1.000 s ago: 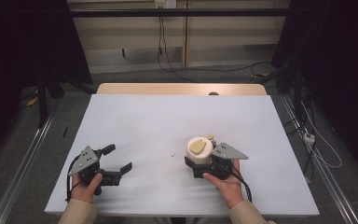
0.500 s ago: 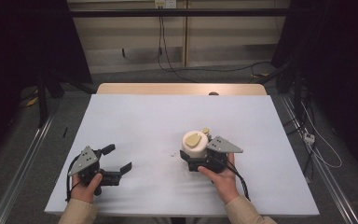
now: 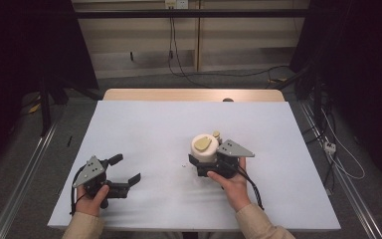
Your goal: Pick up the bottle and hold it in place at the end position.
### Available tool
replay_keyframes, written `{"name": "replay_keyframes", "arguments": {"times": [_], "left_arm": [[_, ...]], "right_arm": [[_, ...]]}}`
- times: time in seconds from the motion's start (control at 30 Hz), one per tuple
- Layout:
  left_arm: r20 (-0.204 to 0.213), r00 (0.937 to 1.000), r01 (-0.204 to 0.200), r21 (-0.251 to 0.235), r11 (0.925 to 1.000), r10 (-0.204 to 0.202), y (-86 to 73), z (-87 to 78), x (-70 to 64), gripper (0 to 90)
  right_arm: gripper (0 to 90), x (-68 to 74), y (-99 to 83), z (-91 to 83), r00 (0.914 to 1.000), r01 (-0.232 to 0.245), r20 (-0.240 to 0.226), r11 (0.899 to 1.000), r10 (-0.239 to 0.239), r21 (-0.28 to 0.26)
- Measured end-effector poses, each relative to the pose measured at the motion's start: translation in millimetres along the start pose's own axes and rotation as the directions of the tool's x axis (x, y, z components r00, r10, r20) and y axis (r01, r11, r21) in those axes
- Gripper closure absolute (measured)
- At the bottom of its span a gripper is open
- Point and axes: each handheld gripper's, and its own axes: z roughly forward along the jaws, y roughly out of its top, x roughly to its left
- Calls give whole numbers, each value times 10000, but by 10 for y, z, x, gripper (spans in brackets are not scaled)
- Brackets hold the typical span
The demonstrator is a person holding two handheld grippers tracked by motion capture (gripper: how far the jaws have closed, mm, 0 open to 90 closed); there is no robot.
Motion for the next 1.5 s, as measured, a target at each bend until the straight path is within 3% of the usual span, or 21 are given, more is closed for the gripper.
{"name": "replay_keyframes", "arguments": {"times": [0.53, 1.5], "left_arm": [[68, 10000, 3, 18, 10000, -3, -4, 3, -7, 32], [80, 9999, 71, 25, 10000, -71, -24, -3, -7, 32]], "right_arm": [[67, 0, 44, 158, 9998, 191, -30, 9998, -191, 23], [67, -89, 74, 370, 9999, 74, 87, 10000, -74, -13]]}}
